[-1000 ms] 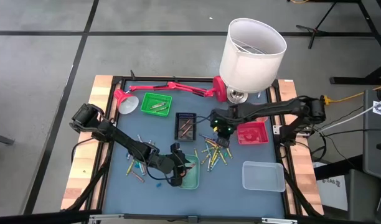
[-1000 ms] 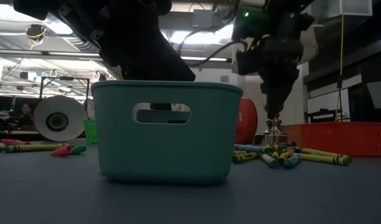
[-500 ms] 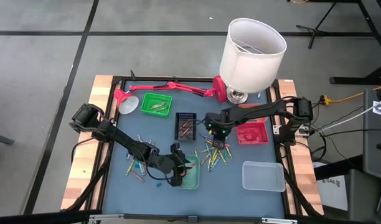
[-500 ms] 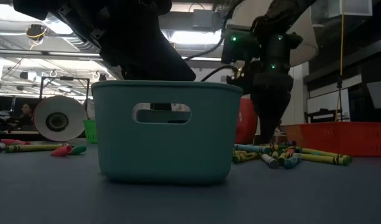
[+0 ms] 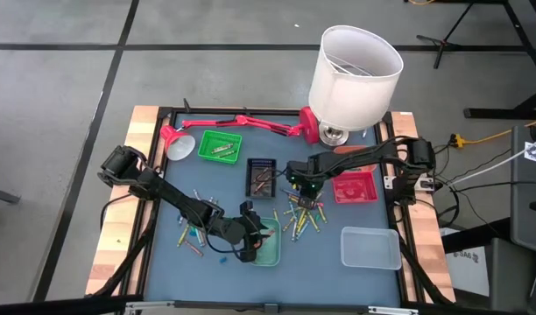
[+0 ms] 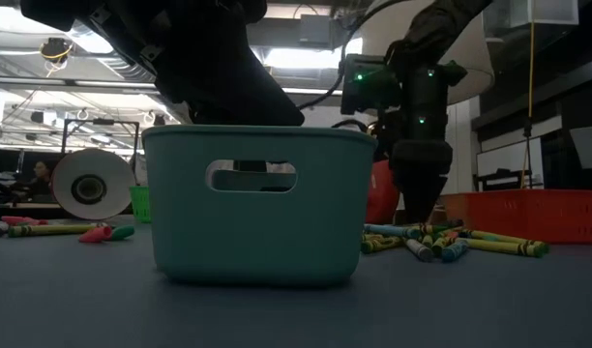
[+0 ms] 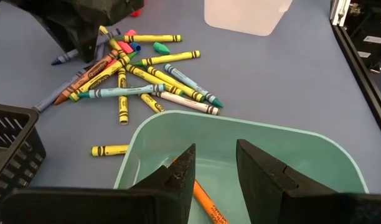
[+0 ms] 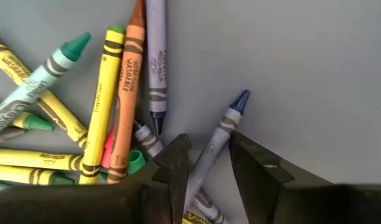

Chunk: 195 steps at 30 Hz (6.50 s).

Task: Sort crayons
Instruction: Put the purple crayon into the red bin, then put the brown crayon into the black bin

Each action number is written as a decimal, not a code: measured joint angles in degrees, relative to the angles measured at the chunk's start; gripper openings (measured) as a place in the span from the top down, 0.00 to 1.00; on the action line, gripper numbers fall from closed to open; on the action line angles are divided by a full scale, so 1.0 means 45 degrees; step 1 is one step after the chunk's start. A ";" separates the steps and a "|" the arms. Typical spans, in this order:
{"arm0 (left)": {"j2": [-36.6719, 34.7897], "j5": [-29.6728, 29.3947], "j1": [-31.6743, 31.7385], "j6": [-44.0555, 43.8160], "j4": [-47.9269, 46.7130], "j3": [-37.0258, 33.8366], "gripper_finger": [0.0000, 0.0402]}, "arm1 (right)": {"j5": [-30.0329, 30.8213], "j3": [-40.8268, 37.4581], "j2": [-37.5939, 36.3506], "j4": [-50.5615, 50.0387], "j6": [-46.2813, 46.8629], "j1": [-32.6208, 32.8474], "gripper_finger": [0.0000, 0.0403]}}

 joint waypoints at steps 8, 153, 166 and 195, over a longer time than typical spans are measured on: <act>0.0000 0.0000 0.0000 0.0000 0.0015 0.0000 0.75 | 0.0000 -0.0005 0.0010 -0.0010 0.0005 0.0000 0.78; -0.0675 0.5659 -0.3807 -0.1341 -1.2648 0.0039 0.78 | 0.3988 -0.3376 -0.6232 -0.5986 0.0243 0.2671 0.64; -0.0636 0.5579 -0.3748 -0.1324 -1.2450 0.0267 0.99 | 0.3978 -0.2911 -0.6870 -0.6775 0.0277 0.2671 0.64; -0.0607 0.2759 -0.0298 -0.1298 -1.2150 0.3863 0.98 | 0.2640 -0.1501 -0.7966 -0.1314 -0.2013 0.2671 0.64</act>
